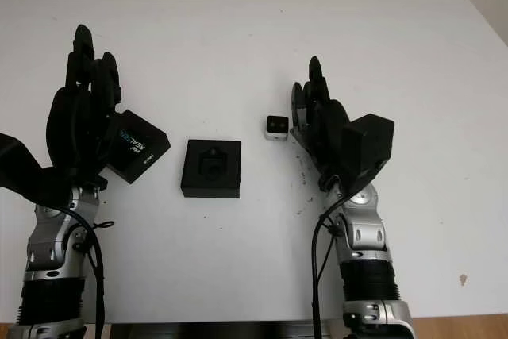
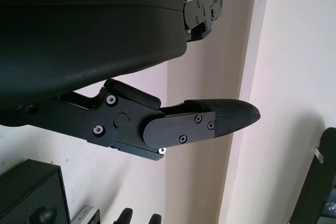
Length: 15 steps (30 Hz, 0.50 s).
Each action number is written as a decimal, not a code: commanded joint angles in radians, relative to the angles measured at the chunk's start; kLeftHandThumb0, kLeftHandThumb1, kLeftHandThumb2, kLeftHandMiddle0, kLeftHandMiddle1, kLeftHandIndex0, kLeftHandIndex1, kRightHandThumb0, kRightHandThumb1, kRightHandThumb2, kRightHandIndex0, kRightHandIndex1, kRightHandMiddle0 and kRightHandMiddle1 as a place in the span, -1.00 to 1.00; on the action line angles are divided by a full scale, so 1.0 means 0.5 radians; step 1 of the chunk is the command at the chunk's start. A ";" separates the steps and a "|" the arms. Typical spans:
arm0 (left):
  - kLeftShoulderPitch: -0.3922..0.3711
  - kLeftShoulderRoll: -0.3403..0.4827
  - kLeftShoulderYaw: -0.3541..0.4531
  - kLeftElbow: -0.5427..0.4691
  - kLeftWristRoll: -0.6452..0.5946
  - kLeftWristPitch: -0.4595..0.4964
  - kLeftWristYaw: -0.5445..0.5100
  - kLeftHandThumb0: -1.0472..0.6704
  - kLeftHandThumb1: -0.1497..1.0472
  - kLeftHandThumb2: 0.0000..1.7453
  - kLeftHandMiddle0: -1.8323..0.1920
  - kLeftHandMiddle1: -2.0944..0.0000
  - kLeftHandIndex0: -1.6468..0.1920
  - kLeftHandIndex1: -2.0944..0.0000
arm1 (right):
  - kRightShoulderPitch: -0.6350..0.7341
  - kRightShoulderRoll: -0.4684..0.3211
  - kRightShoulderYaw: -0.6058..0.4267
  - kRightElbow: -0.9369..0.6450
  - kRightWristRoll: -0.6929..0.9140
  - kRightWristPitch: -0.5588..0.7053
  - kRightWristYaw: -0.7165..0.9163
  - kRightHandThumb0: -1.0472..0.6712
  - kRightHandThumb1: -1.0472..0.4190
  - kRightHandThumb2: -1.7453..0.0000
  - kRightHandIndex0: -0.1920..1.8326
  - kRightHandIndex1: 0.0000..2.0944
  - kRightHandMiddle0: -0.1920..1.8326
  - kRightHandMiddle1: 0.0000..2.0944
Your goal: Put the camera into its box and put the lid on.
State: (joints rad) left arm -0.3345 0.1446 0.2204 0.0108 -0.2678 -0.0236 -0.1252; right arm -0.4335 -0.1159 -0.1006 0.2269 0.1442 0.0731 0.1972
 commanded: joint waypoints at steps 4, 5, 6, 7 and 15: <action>-0.024 0.005 -0.004 -0.019 0.019 -0.015 0.012 -0.61 1.00 -0.41 1.00 1.00 1.00 1.00 | -0.017 -0.002 -0.013 -0.015 0.020 -0.016 -0.002 -0.67 -1.00 0.23 -1.00 -1.00 -1.00 -1.00; -0.021 0.004 -0.007 -0.022 0.019 -0.014 0.011 -0.61 1.00 -0.41 1.00 1.00 1.00 1.00 | -0.018 -0.003 -0.011 -0.014 0.020 -0.018 0.001 -0.67 -1.00 0.23 -1.00 -1.00 -1.00 -1.00; -0.018 0.000 -0.008 -0.023 0.009 -0.005 0.007 -0.61 1.00 -0.41 1.00 1.00 1.00 1.00 | -0.017 -0.004 -0.006 -0.015 0.015 -0.023 0.002 -0.67 -1.00 0.23 -1.00 -1.00 -1.00 -1.00; -0.013 -0.004 -0.008 -0.021 0.003 -0.005 0.005 -0.61 1.00 -0.41 1.00 1.00 1.00 1.00 | -0.014 -0.007 -0.002 -0.012 0.007 -0.032 0.003 -0.66 -1.00 0.23 -1.00 -1.00 -1.00 -1.00; 0.017 0.003 -0.001 -0.042 0.008 -0.012 0.004 -0.62 1.00 -0.43 1.00 1.00 1.00 1.00 | -0.074 -0.147 0.018 -0.023 -0.272 -0.227 -0.174 -0.61 -0.96 0.84 -0.72 -0.86 -0.72 -0.86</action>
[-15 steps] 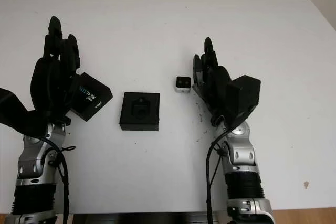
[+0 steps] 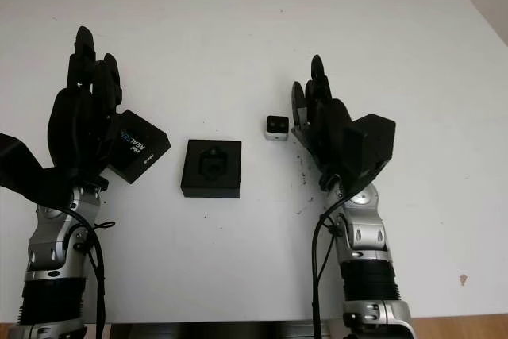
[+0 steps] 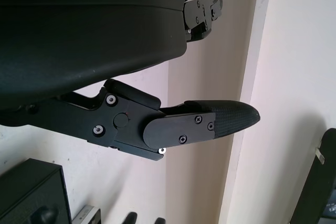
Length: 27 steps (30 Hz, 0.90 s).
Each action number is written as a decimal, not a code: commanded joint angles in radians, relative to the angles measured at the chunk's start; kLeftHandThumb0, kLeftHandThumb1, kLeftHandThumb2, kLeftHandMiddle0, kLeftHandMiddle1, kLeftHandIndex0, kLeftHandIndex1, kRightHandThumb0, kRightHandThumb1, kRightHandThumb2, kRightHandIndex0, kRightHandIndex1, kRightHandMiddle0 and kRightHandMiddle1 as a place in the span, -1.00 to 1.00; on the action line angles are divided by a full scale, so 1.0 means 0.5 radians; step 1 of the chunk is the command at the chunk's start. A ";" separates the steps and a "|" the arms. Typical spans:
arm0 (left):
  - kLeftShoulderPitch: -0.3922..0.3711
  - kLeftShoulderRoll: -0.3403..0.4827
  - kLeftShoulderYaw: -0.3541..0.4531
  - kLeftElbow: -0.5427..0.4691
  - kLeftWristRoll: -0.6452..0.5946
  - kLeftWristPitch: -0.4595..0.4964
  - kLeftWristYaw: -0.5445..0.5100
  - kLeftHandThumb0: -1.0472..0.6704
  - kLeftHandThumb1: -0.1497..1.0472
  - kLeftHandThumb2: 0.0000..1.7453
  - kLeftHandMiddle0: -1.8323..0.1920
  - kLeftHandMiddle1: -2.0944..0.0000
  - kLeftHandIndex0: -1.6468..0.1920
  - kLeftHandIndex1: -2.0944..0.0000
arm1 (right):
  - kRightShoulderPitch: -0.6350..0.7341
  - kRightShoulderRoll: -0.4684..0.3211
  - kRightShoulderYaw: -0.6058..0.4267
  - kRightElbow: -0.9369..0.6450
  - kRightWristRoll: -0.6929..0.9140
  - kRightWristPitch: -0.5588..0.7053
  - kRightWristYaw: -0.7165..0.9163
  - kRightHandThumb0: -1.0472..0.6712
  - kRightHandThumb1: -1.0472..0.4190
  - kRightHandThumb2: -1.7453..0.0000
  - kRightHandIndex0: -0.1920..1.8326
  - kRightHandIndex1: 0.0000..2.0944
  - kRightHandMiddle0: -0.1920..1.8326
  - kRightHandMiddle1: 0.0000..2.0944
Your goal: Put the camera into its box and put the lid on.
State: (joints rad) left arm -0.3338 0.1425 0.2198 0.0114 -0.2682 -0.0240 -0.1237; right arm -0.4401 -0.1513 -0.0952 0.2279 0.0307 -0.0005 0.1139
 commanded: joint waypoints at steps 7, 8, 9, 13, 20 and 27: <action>0.012 -0.003 -0.012 -0.054 0.025 0.001 0.022 -0.62 1.00 -0.41 1.00 1.00 1.00 1.00 | -0.282 -0.458 0.121 0.128 -0.432 -0.424 0.072 -0.54 -0.77 0.94 -0.49 -0.76 -0.69 -0.40; 0.014 -0.010 -0.009 -0.053 0.018 0.001 0.026 -0.62 1.00 -0.41 1.00 1.00 1.00 1.00 | -0.304 -0.491 0.140 0.157 -0.467 -0.465 0.079 -0.56 -0.75 0.95 -0.48 -0.76 -0.67 -0.39; 0.015 -0.014 -0.005 -0.049 0.010 -0.001 0.026 -0.62 1.00 -0.42 1.00 1.00 1.00 1.00 | -0.323 -0.521 0.157 0.194 -0.493 -0.504 0.093 -0.57 -0.74 0.95 -0.49 -0.76 -0.66 -0.39; 0.022 -0.003 -0.002 -0.052 0.010 0.004 0.019 -0.61 1.00 -0.41 1.00 1.00 1.00 1.00 | -0.376 -0.629 0.229 0.306 -0.588 -0.559 0.167 -0.57 -0.67 0.95 -0.55 -0.82 -0.60 -0.46; 0.017 0.000 0.000 -0.054 0.009 0.004 0.016 -0.62 1.00 -0.42 1.00 1.00 1.00 1.00 | -0.453 -0.763 0.348 0.368 -0.758 -0.560 0.271 -0.49 -0.59 0.94 -0.63 -0.94 -0.41 -0.75; 0.017 0.002 0.001 -0.057 0.009 0.013 0.019 -0.60 1.00 -0.41 1.00 1.00 1.00 1.00 | -0.467 -0.804 0.449 0.403 -0.932 -0.572 0.223 -0.54 -0.59 0.94 -0.62 -0.94 -0.35 -0.80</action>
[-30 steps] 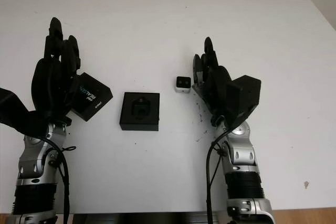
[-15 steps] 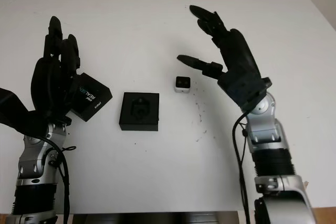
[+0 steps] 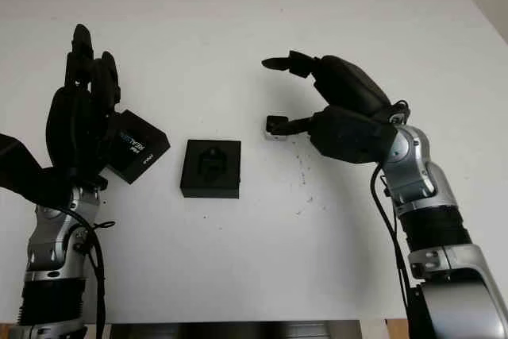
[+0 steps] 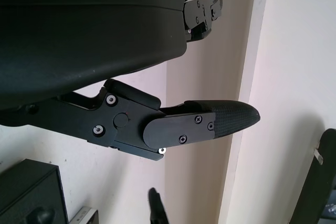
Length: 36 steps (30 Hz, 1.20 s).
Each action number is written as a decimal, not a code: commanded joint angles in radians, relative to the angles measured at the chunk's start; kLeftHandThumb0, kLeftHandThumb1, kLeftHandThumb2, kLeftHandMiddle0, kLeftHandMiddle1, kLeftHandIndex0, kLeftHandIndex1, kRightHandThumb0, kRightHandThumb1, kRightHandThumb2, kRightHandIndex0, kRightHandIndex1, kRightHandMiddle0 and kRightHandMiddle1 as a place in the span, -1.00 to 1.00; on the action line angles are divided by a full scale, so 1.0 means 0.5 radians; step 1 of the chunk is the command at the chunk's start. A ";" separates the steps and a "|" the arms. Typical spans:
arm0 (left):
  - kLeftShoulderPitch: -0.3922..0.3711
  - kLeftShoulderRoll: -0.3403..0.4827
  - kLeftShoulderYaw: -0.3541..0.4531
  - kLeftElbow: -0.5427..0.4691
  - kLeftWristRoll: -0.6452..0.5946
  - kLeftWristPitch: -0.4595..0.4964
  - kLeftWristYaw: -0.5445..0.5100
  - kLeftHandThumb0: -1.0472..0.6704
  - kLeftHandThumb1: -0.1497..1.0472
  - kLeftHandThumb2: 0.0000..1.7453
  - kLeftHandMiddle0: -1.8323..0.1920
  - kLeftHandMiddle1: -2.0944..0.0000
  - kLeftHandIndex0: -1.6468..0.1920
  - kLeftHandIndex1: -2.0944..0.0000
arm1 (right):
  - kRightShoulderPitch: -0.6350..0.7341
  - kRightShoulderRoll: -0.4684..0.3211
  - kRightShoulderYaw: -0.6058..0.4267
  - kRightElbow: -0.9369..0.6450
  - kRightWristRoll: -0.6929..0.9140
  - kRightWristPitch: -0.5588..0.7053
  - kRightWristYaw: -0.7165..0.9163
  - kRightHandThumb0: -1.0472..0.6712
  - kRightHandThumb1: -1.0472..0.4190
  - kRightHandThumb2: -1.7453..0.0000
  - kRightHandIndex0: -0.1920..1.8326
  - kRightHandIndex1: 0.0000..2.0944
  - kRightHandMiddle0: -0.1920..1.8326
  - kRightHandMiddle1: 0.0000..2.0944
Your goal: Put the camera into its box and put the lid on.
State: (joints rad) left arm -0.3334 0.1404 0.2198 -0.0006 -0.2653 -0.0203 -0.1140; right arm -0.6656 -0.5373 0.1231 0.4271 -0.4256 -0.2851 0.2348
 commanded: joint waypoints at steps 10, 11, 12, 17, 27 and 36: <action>0.015 0.006 0.006 -0.030 -0.011 0.010 -0.006 -0.62 1.00 -0.44 1.00 1.00 1.00 1.00 | 0.026 -0.020 0.050 0.113 -0.111 -0.046 -0.202 -0.51 -0.61 0.93 -0.60 -0.94 -0.27 -0.79; 0.017 0.007 0.005 -0.032 -0.008 0.009 -0.004 -0.62 1.00 -0.44 1.00 1.00 1.00 1.00 | 0.031 -0.020 0.054 0.119 -0.113 -0.044 -0.207 -0.50 -0.62 0.93 -0.61 -0.94 -0.28 -0.80; 0.018 0.009 0.005 -0.033 -0.005 0.007 -0.004 -0.61 1.00 -0.43 1.00 1.00 1.00 1.00 | 0.034 -0.022 0.062 0.128 -0.122 -0.047 -0.218 -0.50 -0.63 0.93 -0.61 -0.94 -0.28 -0.80; 0.007 0.010 0.013 -0.021 -0.019 0.006 -0.009 -0.60 1.00 -0.43 1.00 1.00 1.00 1.00 | 0.048 -0.022 0.092 0.201 -0.176 -0.113 -0.325 -0.52 -0.65 0.93 -0.60 -0.94 -0.27 -0.79; 0.008 0.009 0.011 -0.024 -0.004 -0.007 0.002 -0.60 1.00 -0.42 1.00 1.00 1.00 1.00 | 0.056 0.001 0.121 0.382 -0.173 -0.199 -0.453 -0.54 -0.68 0.93 -0.59 -0.94 -0.28 -0.76; 0.011 -0.001 0.013 -0.025 -0.006 -0.015 0.015 -0.60 1.00 -0.43 1.00 1.00 1.00 1.00 | 0.049 0.028 0.117 0.563 -0.078 -0.259 -0.448 -0.52 -0.71 0.93 -0.60 -0.95 -0.30 -0.73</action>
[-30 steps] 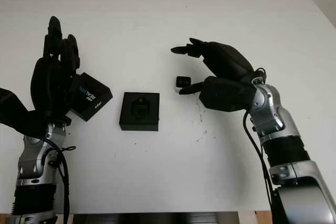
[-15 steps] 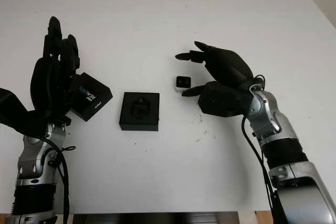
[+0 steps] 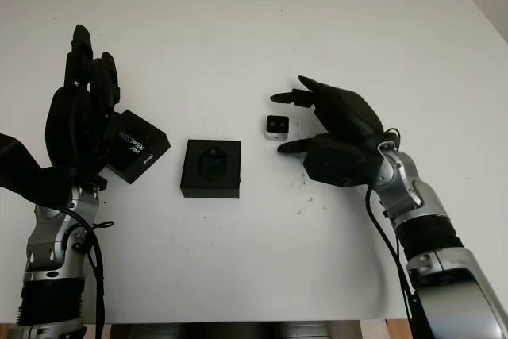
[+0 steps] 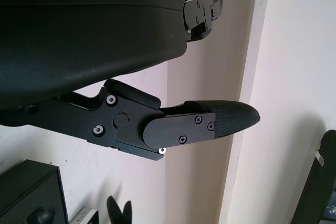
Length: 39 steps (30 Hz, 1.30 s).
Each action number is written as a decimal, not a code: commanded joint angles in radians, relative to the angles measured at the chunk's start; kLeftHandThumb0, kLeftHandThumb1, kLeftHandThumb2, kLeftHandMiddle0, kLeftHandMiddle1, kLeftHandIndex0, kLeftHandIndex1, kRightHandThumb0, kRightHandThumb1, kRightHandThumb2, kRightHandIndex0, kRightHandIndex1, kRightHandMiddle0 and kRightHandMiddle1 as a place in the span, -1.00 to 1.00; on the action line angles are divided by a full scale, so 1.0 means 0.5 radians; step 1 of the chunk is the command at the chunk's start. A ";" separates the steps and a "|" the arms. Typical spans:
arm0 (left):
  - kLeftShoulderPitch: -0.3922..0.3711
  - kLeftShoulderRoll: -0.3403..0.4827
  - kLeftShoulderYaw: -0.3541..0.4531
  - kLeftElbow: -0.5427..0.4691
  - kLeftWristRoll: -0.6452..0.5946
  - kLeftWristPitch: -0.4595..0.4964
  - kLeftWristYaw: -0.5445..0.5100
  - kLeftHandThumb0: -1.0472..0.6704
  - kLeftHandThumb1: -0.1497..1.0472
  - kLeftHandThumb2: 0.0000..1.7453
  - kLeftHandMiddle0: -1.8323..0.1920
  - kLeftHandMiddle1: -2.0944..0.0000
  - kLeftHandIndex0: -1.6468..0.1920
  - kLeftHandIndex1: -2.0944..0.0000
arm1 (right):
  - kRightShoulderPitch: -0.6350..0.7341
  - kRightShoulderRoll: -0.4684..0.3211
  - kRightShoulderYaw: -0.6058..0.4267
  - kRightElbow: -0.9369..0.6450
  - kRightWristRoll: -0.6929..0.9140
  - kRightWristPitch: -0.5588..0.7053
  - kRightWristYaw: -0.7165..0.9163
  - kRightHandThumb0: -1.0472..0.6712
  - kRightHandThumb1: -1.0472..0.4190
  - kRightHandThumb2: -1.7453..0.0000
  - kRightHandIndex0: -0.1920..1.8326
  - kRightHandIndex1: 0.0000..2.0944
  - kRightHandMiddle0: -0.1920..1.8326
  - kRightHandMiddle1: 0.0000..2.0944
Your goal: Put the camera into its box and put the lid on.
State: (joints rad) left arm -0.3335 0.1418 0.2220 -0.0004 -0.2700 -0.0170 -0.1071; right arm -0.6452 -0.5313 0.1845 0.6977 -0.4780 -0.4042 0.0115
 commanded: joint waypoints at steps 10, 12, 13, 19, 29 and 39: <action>0.012 0.002 0.002 -0.022 0.013 -0.028 0.001 -0.60 1.00 -0.42 1.00 1.00 1.00 1.00 | 0.008 0.068 0.006 0.126 0.042 -0.024 -0.066 -0.44 -0.70 0.94 -0.55 -0.94 -0.36 -0.50; 0.008 0.004 0.000 -0.017 0.020 -0.029 0.002 -0.60 1.00 -0.42 1.00 1.00 1.00 1.00 | 0.000 0.075 0.012 0.164 0.045 -0.040 -0.079 -0.45 -0.71 0.94 -0.54 -0.94 -0.38 -0.42; 0.005 0.006 -0.001 -0.012 0.021 -0.029 0.000 -0.61 1.00 -0.42 1.00 1.00 1.00 1.00 | -0.003 0.079 0.011 0.182 0.056 -0.052 -0.075 -0.46 -0.71 0.93 -0.54 -0.94 -0.39 -0.41; 0.003 0.002 -0.003 -0.017 0.024 -0.014 0.013 -0.61 1.00 -0.41 1.00 1.00 1.00 1.00 | 0.001 0.128 0.001 0.231 0.154 -0.065 0.008 -0.43 -0.74 0.93 -0.58 -0.96 -0.44 -0.37; 0.014 -0.003 -0.002 -0.027 0.012 -0.017 0.018 -0.61 1.00 -0.44 1.00 1.00 1.00 1.00 | -0.002 0.166 0.020 0.307 0.136 -0.177 -0.086 -0.31 -0.72 0.94 -0.50 -0.93 -0.41 -0.12; 0.007 -0.012 0.003 -0.018 0.005 -0.021 0.019 -0.60 1.00 -0.44 1.00 1.00 1.00 1.00 | -0.004 0.161 0.032 0.409 0.129 -0.303 -0.108 -0.20 -0.78 0.93 -0.47 -0.93 -0.39 0.03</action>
State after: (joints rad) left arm -0.3335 0.1392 0.2204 -0.0004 -0.2662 -0.0197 -0.0972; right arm -0.6635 -0.4575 0.1888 0.8837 -0.4121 -0.5433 -0.0513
